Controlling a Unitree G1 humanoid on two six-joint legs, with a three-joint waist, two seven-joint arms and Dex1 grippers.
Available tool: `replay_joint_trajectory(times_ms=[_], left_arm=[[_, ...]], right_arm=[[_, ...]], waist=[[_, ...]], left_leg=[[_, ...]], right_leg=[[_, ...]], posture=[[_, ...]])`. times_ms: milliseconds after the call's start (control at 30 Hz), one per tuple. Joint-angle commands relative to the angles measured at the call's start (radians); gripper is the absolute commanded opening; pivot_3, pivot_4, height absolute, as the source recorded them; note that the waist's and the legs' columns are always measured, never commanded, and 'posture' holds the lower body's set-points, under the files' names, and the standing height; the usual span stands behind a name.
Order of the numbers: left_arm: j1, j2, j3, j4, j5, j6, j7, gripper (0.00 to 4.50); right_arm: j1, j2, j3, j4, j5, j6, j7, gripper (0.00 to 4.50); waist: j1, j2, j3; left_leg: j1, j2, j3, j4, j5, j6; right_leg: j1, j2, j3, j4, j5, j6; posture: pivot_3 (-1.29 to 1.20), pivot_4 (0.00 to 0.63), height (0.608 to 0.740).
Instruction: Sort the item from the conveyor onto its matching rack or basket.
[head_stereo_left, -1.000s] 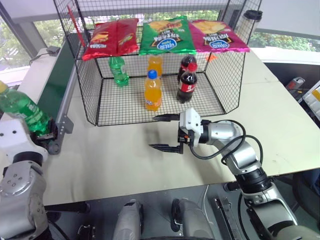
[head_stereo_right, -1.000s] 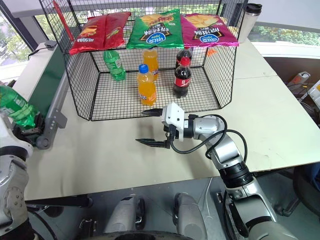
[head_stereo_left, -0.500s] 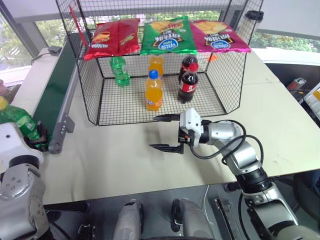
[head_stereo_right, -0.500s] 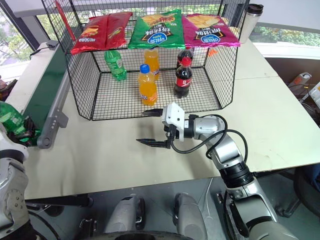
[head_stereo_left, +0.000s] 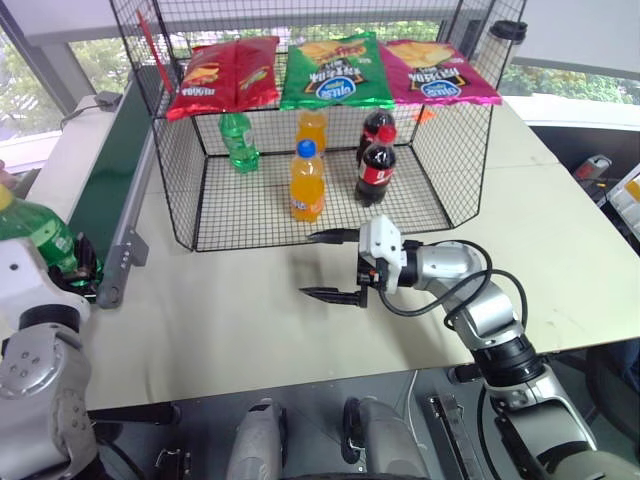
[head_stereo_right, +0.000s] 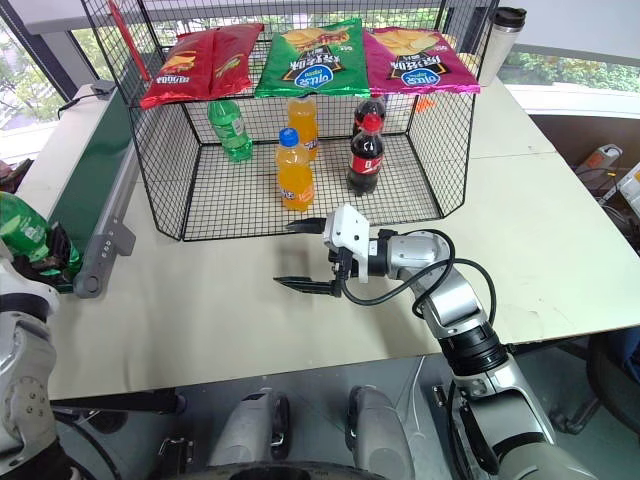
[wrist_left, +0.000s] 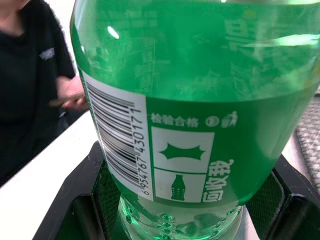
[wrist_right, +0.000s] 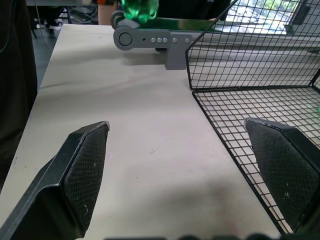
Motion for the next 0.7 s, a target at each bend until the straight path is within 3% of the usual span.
replay_joint_trajectory(times_ms=[33,233,367,700], left_arm=[[-0.03,0.059,-0.014,-0.104,-0.085,0.022,-0.069,2.68],[-0.081,0.096,-0.119,-0.123,-0.153,0.066,-0.111,2.68],[-0.136,0.081,-0.233,-0.065,-0.113,0.035,-0.107,2.68],[-0.327,-0.059,-0.5,0.291,0.066,-0.179,-0.082,2.68]], right_arm=[[-0.013,-0.012,-0.013,-0.042,-0.001,0.015,-0.013,4.5],[-0.023,-0.032,0.005,-0.054,-0.048,0.096,-0.065,4.5],[-0.034,-0.029,0.006,-0.067,-0.05,0.163,-0.09,4.5],[-0.05,-0.002,0.003,-0.04,-0.095,0.193,-0.177,4.5]], waist=[[0.001,0.0,0.0],[0.0,0.0,0.0],[0.0,0.0,0.0],[0.001,0.0,0.0]], left_leg=[[0.0,0.0,0.0,0.0,0.0,0.0],[0.0,0.0,0.0,0.0,0.0,0.0],[0.0,0.0,0.0,0.0,0.0,0.0],[0.0,0.0,0.0,0.0,0.0,0.0]], right_leg=[[0.0,0.0,0.0,0.0,0.0,0.0],[0.0,0.0,0.0,0.0,0.0,0.0],[0.0,0.0,0.0,0.0,0.0,0.0],[0.0,0.001,0.0,0.0,0.0,0.001]], posture=[[0.0,0.15,0.74],[0.0,0.15,0.74],[0.0,0.15,0.74],[0.0,0.15,0.74]])
